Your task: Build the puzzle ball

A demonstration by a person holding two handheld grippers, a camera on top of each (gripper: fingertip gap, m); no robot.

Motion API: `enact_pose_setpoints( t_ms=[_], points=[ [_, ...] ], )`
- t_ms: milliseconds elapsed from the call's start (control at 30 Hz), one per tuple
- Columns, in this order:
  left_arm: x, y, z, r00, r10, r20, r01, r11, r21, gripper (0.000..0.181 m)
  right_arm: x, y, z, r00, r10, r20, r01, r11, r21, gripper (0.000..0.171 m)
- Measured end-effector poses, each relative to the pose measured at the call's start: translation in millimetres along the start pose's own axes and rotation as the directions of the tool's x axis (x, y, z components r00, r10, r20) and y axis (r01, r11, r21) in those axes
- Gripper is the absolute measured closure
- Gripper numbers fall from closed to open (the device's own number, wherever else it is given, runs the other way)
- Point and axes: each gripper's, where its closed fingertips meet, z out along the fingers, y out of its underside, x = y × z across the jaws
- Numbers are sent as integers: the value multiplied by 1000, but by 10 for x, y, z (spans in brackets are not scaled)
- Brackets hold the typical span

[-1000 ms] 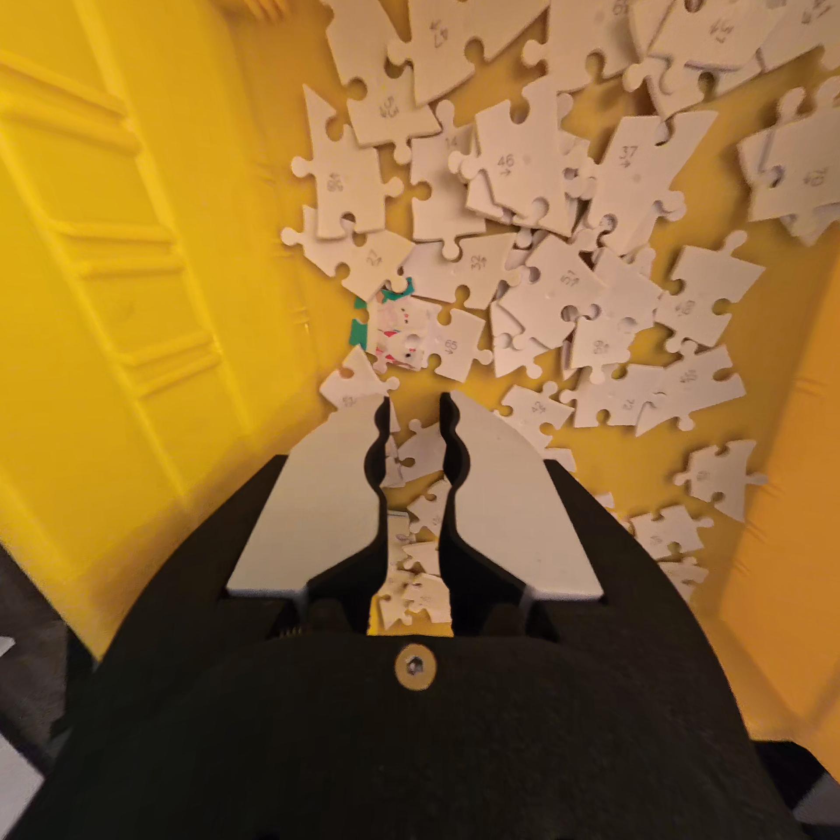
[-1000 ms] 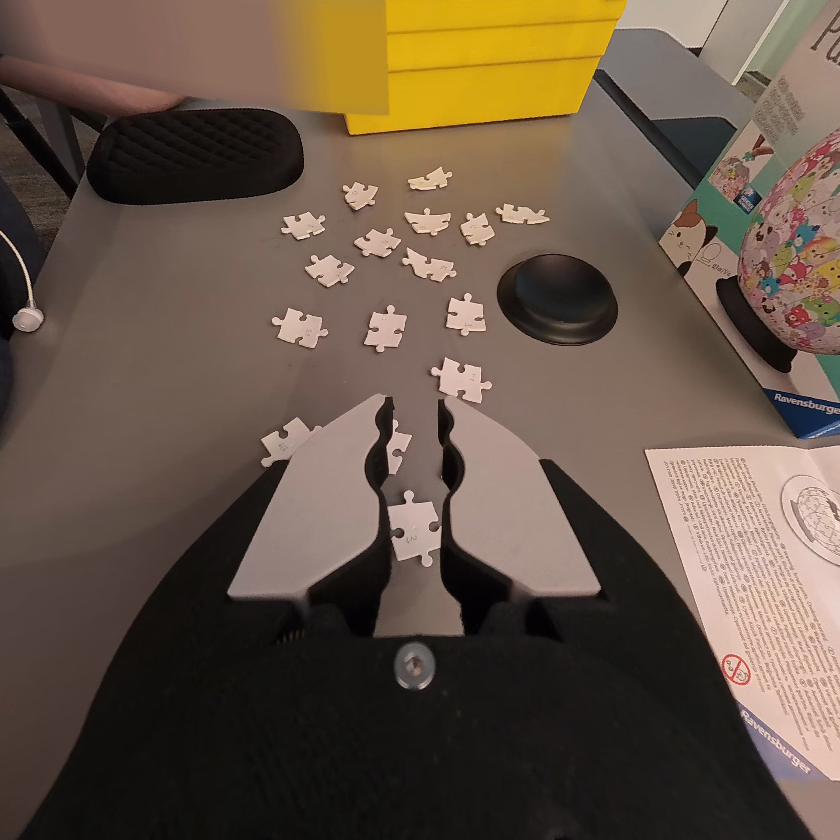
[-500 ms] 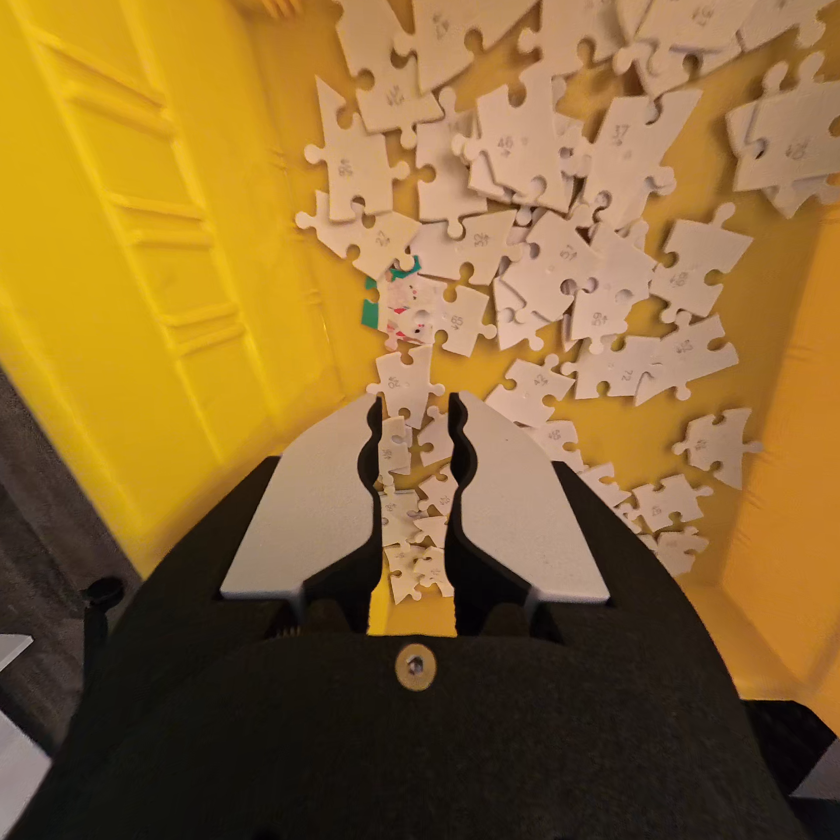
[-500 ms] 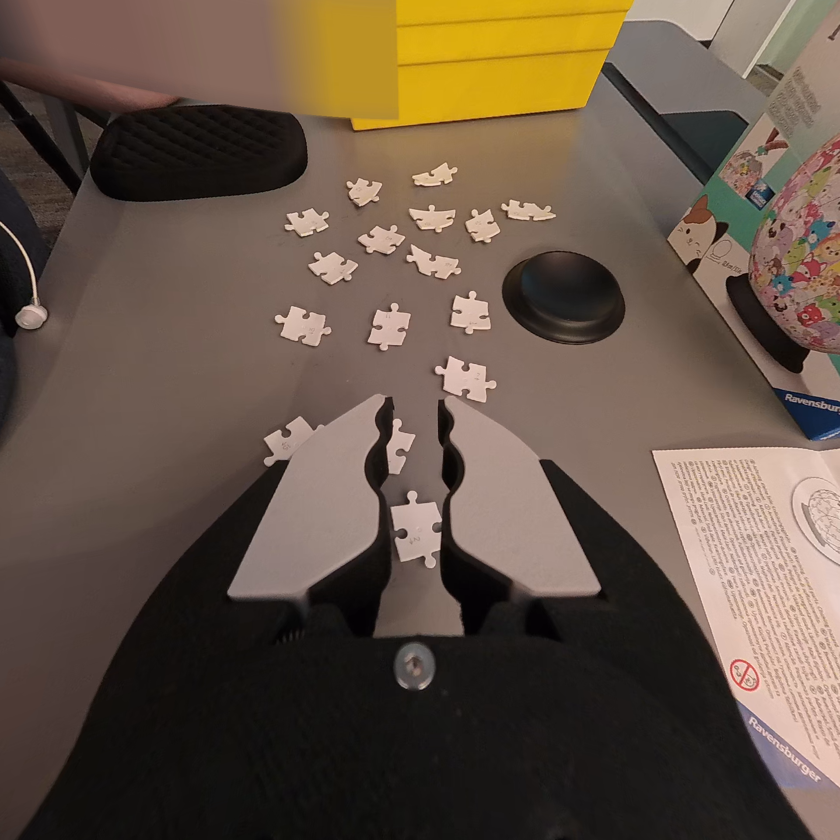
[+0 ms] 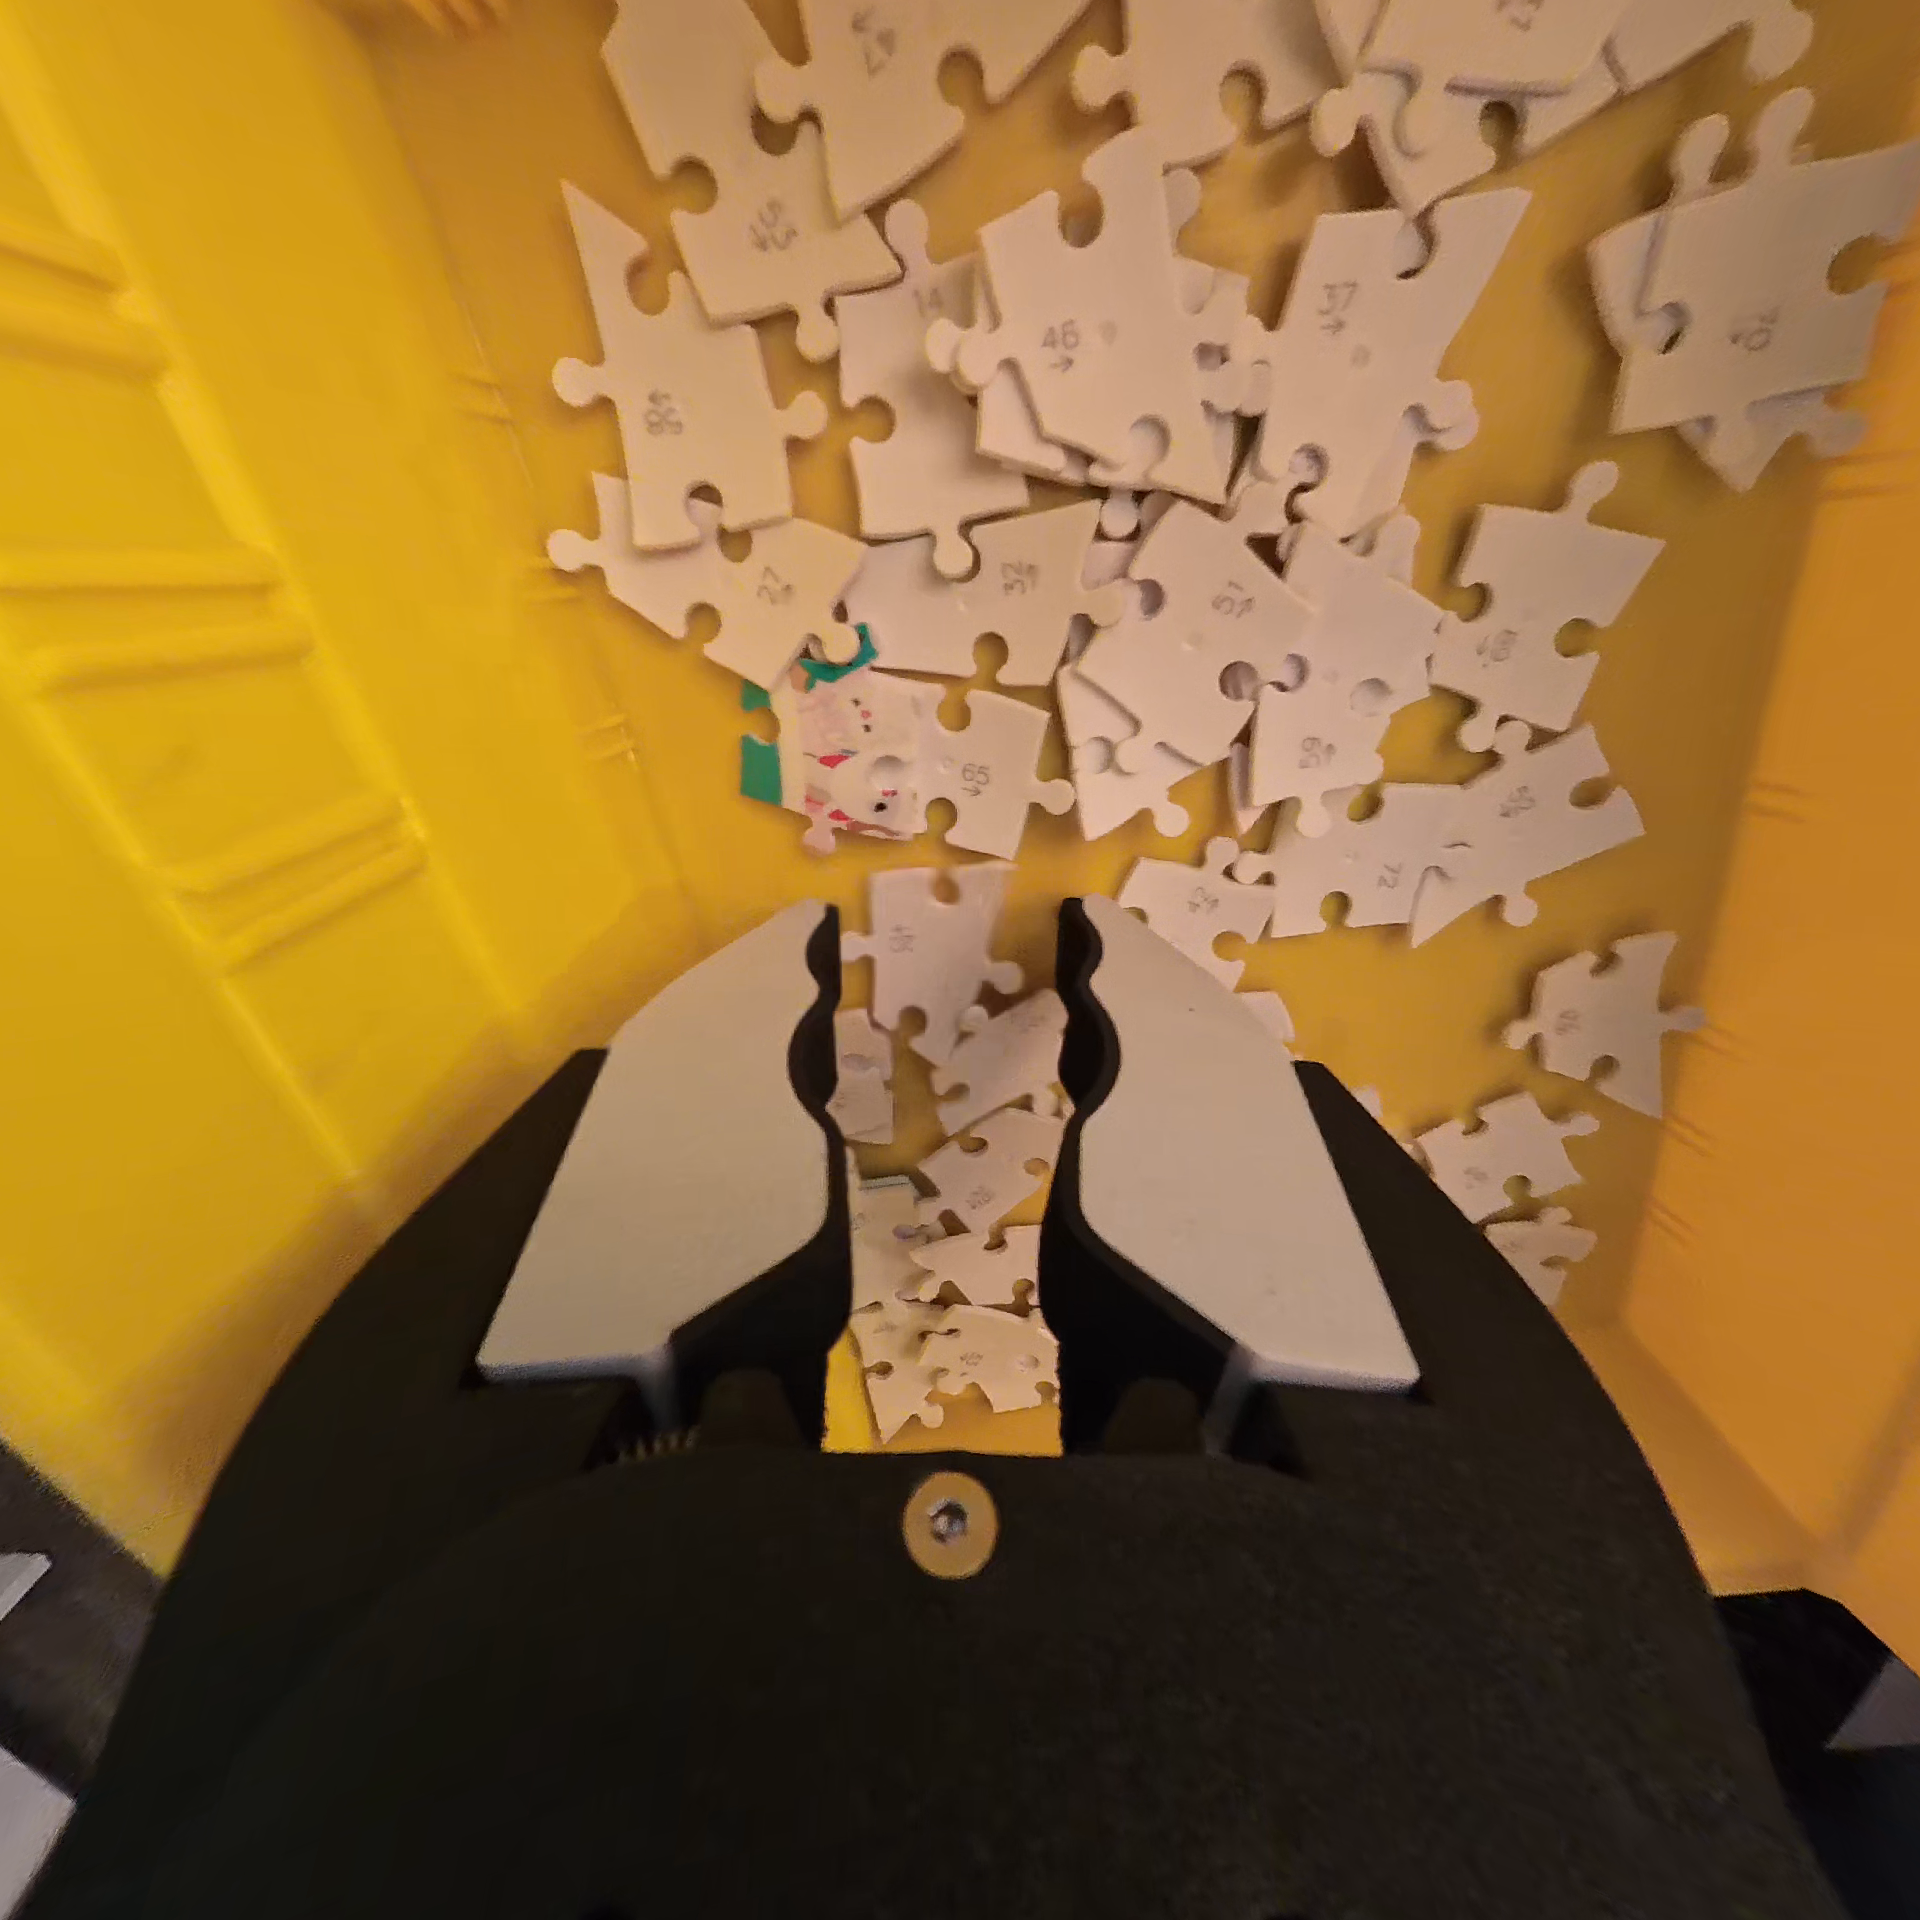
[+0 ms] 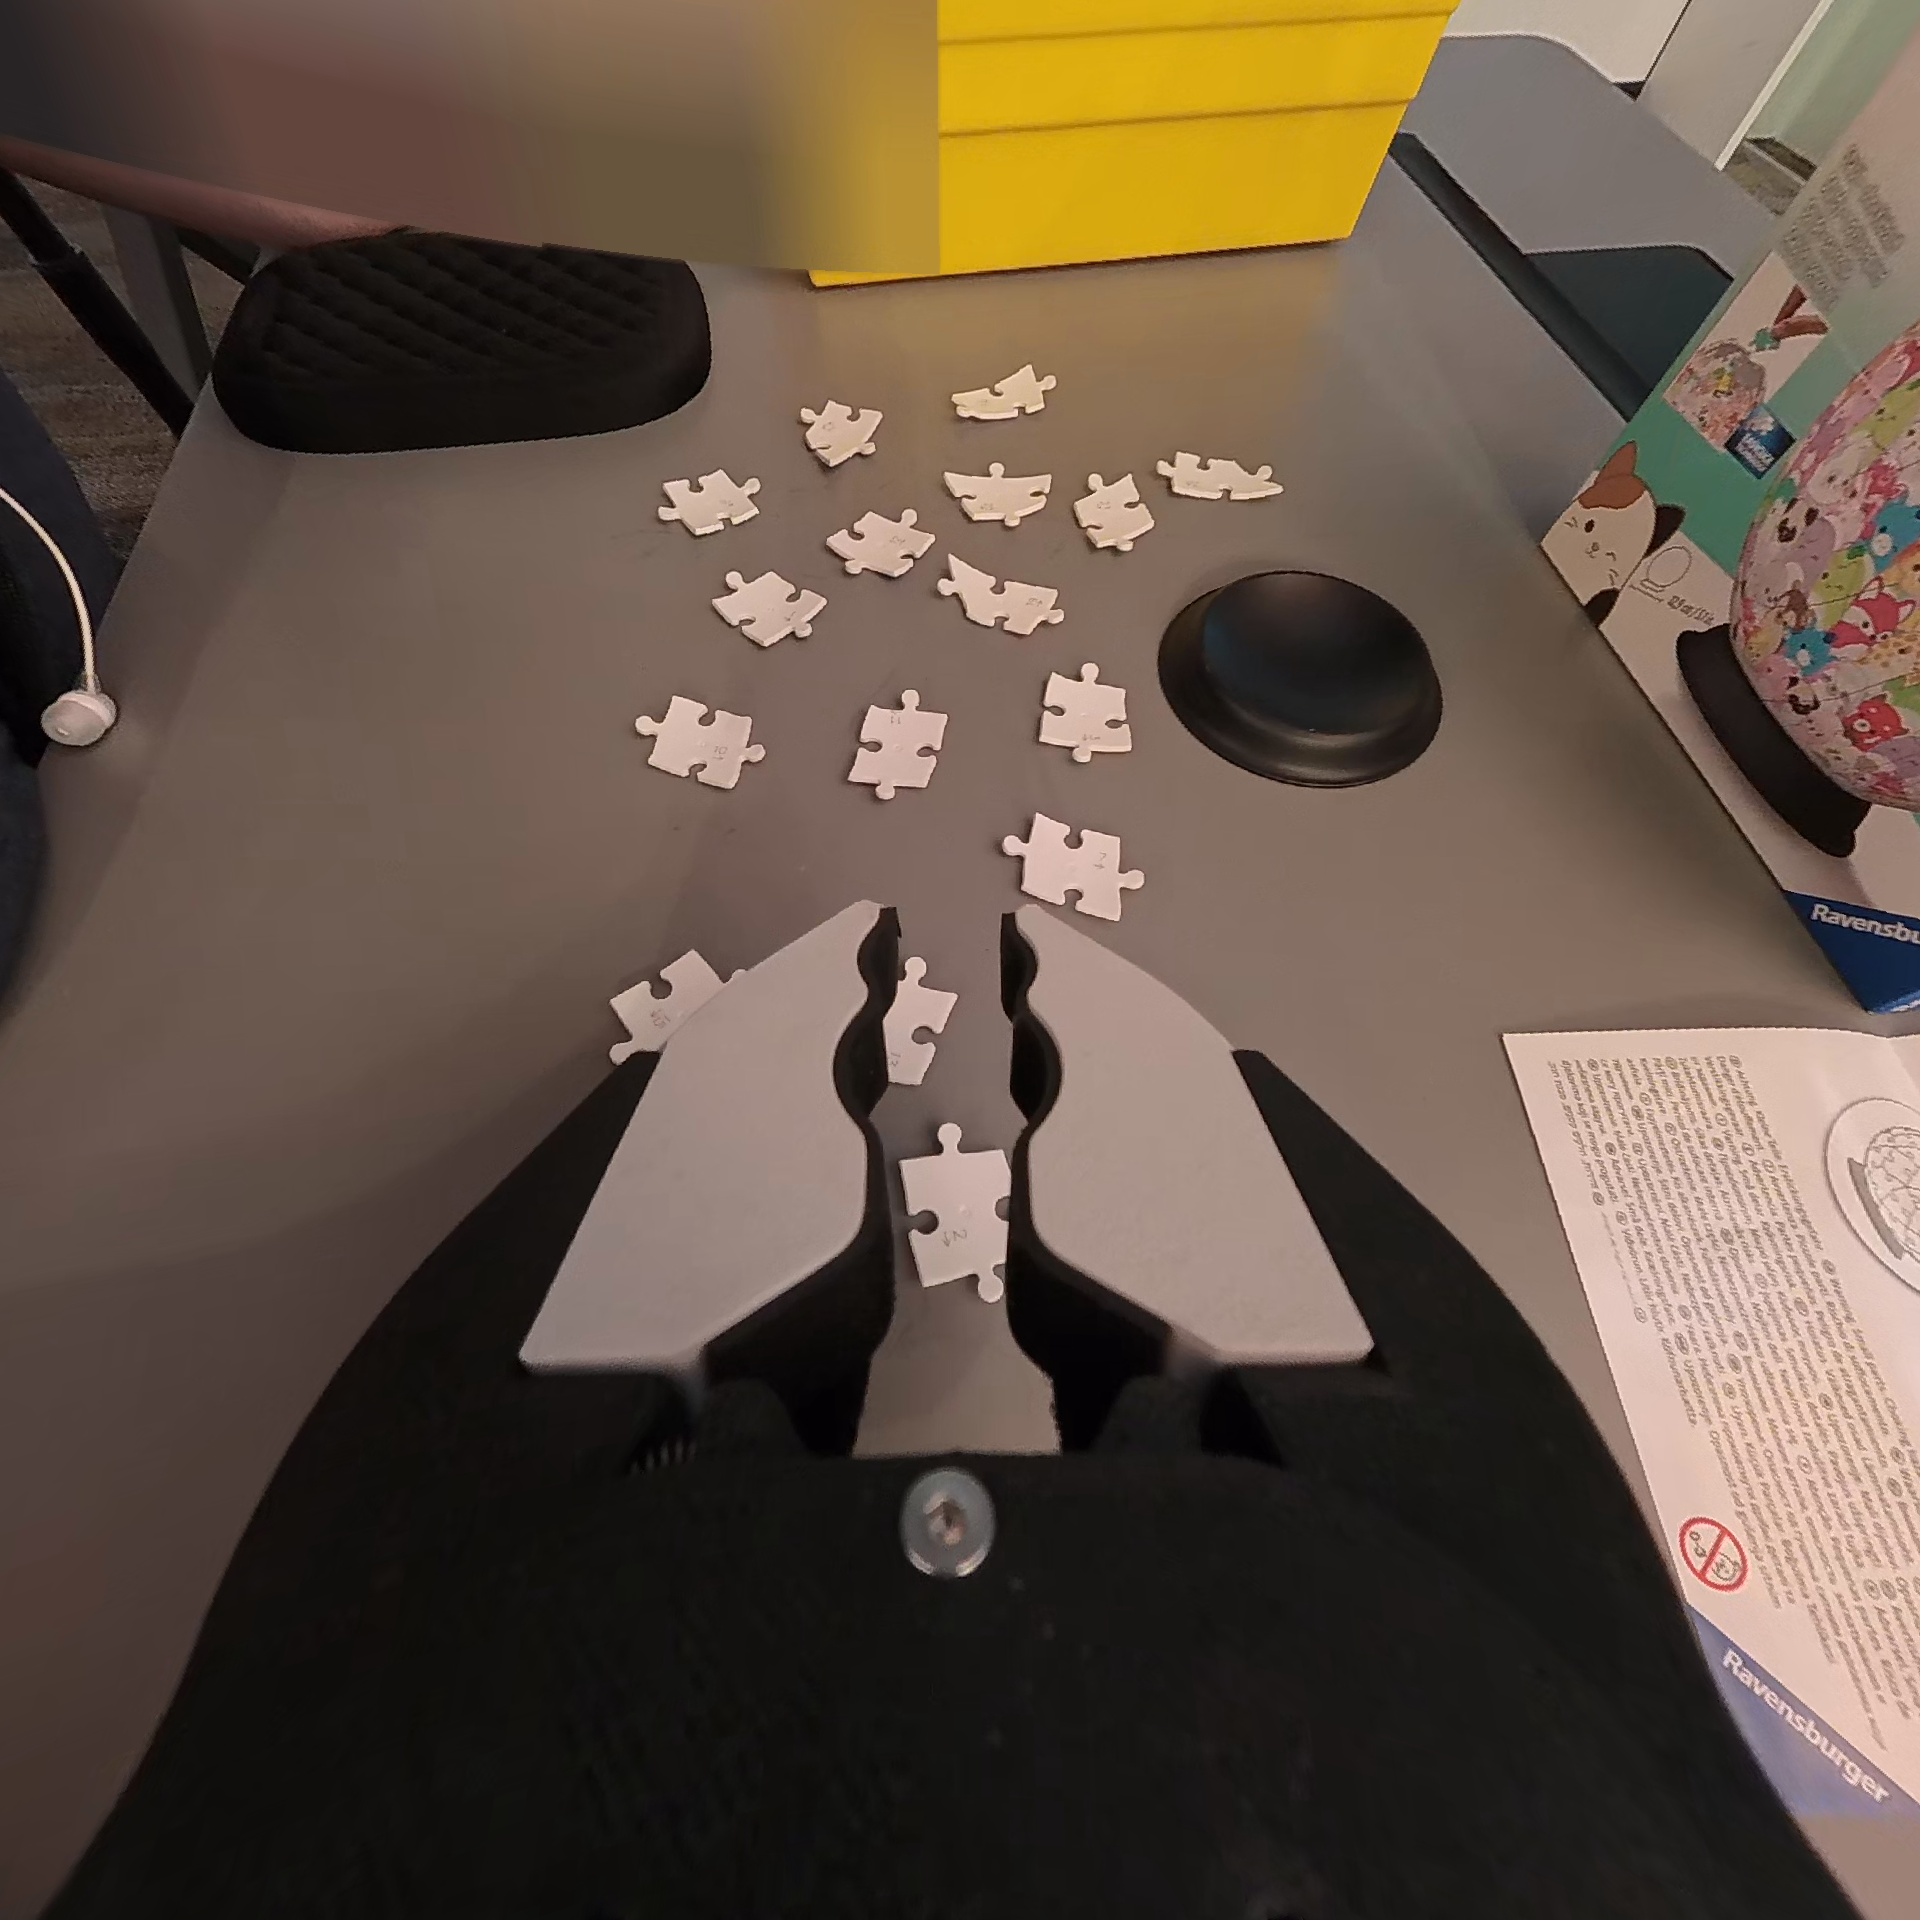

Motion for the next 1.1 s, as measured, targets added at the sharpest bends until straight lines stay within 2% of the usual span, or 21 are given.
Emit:
enact_pose_setpoints(
  t_ms=[133, 433, 567, 667, 767, 900, 1000, 1100],
  points=[
    [-6, 20, -6, 1000, 10, 6, -10, 1000, -7, 158, 0, -4, -1, 1000, -1, -2, 1, 1000, 1, 152],
    [28, 20, -69, 999, 49, 16, -49, 999, 1, 158, -4, -2, 1, 1000, 1, 1, -1, 1000, 2, 151],
    [62, -62, -336, 999, 49, 14, -50, 993, 105, 158, -7, 6, 5, 1000, 0, 1, 0, 1000, -2, 151],
    [154, -161, -726, 999, 40, 6, -40, 967, 253, 157, -7, 7, 4, 1000, 0, 1, 0, 1000, -2, 151],
    [585, -261, -1174, 992, 95, -87, -50, 906, 420, 157, -10, 10, 11, 1000, 1, 3, -1, 1000, -3, 151],
    [1522, -227, -1500, 933, 321, -164, -189, 824, 534, 158, -14, 5, 16, 1000, 1, 4, -1, 1000, -2, 152],
    [2036, -177, -1397, 894, 416, -164, -286, 814, 505, 158, -31, -23, 14, 1000, -4, 7, 3, 1000, 6, 152],
    [2260, -197, -1033, 901, 418, -116, -342, 849, 403, 158, -68, -56, 21, 1000, -16, 17, 16, 1000, 12, 151]
  ],
)
